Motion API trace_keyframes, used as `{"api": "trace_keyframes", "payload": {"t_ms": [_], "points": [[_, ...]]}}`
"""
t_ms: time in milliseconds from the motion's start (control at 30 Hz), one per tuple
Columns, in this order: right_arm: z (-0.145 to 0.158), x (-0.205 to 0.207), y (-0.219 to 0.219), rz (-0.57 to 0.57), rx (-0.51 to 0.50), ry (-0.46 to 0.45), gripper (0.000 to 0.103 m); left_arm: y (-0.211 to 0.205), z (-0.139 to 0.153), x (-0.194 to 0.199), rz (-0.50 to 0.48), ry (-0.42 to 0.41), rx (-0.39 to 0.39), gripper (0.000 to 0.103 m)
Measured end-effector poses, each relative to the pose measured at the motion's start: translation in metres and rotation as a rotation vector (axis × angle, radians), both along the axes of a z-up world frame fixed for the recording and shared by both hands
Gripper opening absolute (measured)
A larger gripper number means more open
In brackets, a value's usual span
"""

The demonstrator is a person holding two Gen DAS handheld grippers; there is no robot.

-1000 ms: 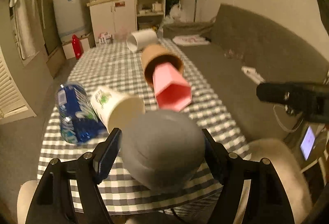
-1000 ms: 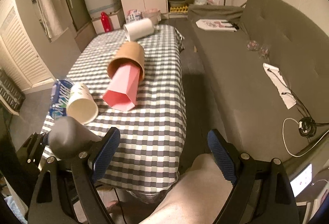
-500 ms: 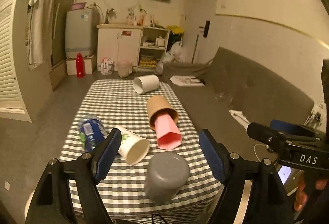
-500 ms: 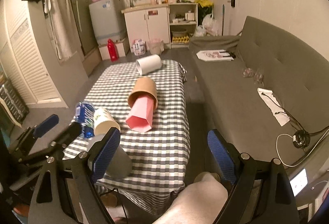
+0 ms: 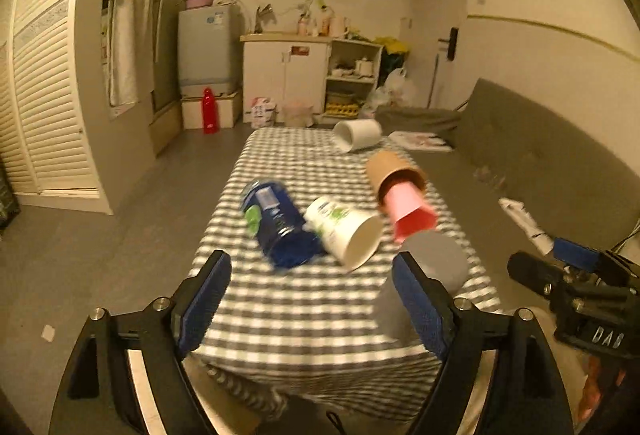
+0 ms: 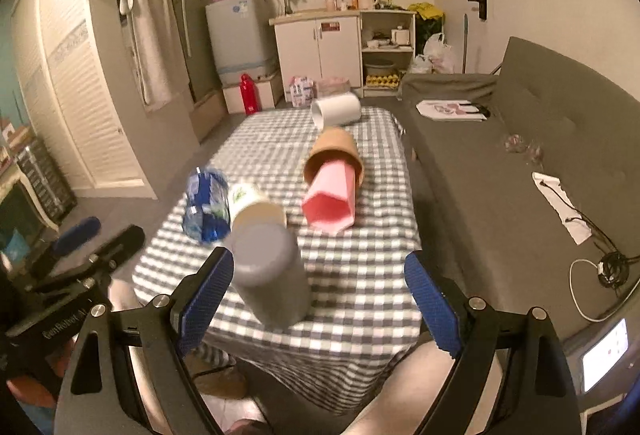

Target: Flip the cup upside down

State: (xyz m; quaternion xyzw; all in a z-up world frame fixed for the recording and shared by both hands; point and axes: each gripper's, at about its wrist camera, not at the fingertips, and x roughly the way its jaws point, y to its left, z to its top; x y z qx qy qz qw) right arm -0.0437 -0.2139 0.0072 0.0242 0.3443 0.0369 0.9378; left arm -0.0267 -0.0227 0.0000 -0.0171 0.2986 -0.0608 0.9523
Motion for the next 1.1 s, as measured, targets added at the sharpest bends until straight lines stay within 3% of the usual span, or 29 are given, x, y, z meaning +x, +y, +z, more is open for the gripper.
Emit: {"api": "trace_keyframes", "payload": {"t_ms": [200, 267, 1100], "points": [[-0.025, 0.004, 0.007, -0.010, -0.039, 0.033, 0.094, 0.009, -0.016, 0.004, 0.029, 0.023, 0.014, 0.095], [-0.025, 0.005, 0.006, -0.020, -0.043, 0.019, 0.103, 0.010, -0.017, 0.005, 0.033, 0.022, 0.010, 0.095], [-0.032, 0.010, 0.006, -0.032, -0.037, 0.045, 0.103, 0.010, -0.023, 0.007, 0.041, 0.039, 0.032, 0.103]]}}
